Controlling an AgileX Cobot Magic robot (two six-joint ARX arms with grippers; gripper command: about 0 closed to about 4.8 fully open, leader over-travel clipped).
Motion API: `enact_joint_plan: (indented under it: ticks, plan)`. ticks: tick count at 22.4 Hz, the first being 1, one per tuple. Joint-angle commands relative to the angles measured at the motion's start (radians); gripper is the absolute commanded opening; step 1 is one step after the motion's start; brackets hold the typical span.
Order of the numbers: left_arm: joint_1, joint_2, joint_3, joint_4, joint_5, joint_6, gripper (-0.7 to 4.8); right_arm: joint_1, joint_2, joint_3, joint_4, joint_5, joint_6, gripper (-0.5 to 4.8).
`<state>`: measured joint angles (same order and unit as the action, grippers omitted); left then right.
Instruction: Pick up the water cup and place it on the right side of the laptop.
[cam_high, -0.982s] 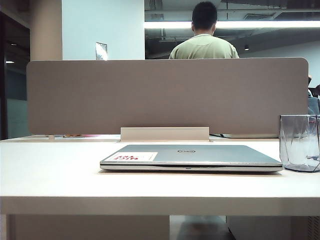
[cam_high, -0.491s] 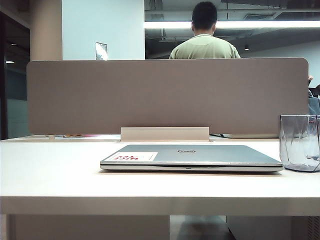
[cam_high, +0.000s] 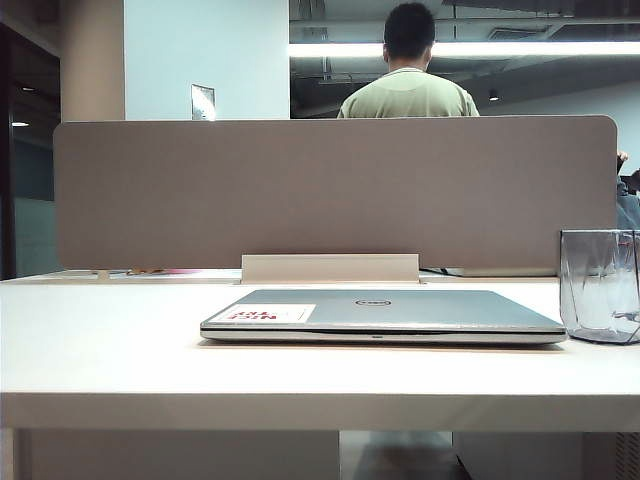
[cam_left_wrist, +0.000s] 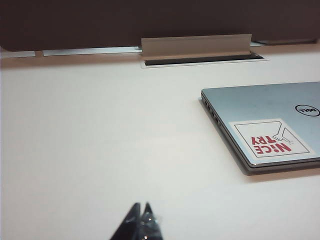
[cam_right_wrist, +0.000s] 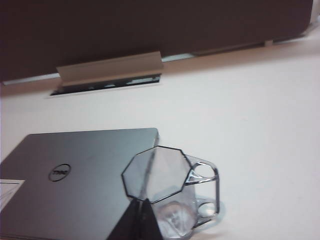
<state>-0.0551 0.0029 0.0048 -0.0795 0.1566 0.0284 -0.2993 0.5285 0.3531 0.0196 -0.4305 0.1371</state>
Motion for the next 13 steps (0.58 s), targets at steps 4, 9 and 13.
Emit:
enact_joint_plan:
  ticks: [4, 9, 13]
  plan:
    - [0.0, 0.001, 0.003, 0.006, 0.005, -0.003, -0.03, 0.0, -0.116, -0.051, -0.016, -0.02, 0.051, -0.09]
    - [0.0, 0.001, 0.003, 0.006, 0.005, -0.003, -0.03, 0.0, -0.208, -0.089, -0.018, -0.016, 0.081, -0.09]
    - [0.0, 0.001, 0.003, 0.006, 0.005, -0.003, -0.03, 0.0, -0.257, -0.124, -0.024, -0.017, 0.121, -0.09]
